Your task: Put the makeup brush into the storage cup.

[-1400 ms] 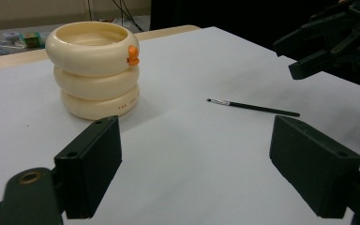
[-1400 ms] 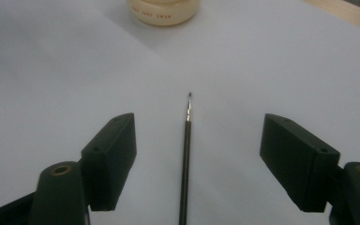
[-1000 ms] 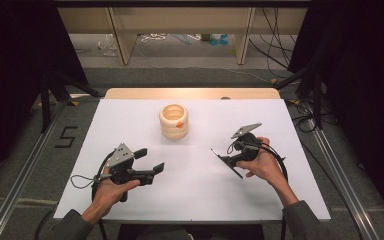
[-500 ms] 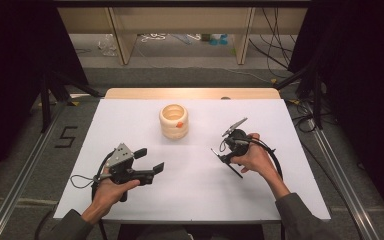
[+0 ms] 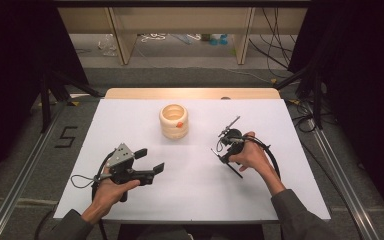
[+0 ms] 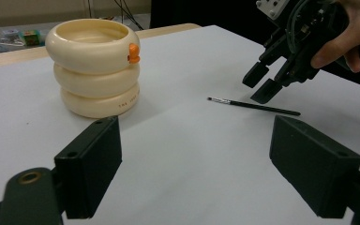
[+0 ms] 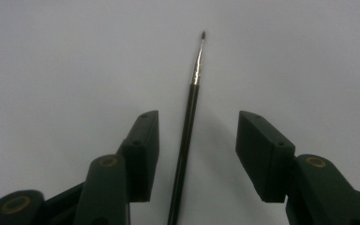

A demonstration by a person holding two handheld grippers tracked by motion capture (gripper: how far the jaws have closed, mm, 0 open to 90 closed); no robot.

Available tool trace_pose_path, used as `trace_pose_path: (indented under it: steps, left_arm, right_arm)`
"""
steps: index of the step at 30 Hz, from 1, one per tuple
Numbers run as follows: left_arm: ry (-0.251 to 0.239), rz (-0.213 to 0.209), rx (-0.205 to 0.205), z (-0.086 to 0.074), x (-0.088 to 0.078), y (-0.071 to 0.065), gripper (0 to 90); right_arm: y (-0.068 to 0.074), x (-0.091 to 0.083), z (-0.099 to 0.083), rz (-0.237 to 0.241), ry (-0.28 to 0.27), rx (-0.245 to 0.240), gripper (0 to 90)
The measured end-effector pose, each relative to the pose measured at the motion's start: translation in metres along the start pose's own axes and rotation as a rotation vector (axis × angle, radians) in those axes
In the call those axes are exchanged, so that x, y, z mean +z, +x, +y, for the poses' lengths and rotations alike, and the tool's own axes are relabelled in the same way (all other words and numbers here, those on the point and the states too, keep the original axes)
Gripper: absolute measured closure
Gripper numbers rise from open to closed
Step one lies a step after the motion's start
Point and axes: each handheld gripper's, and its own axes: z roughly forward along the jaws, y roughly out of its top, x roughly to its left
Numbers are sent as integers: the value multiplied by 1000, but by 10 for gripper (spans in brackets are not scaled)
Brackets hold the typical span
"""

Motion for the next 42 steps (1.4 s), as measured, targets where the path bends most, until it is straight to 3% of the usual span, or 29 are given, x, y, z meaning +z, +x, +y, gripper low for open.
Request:
trace_pose_path:
  steps: [18,21,42]
  left_arm:
    - [-4,-2,-1,0,0,0,167]
    - [-2,-4,13,0,0,1,167]
    - [-2,-2,2,0,0,0,167]
  right_arm:
    - [-2,10,6,36,74,-11,591]
    - [-1,10,8,31,90,-14,617]
    - [1,14,13,27,127,-32,689]
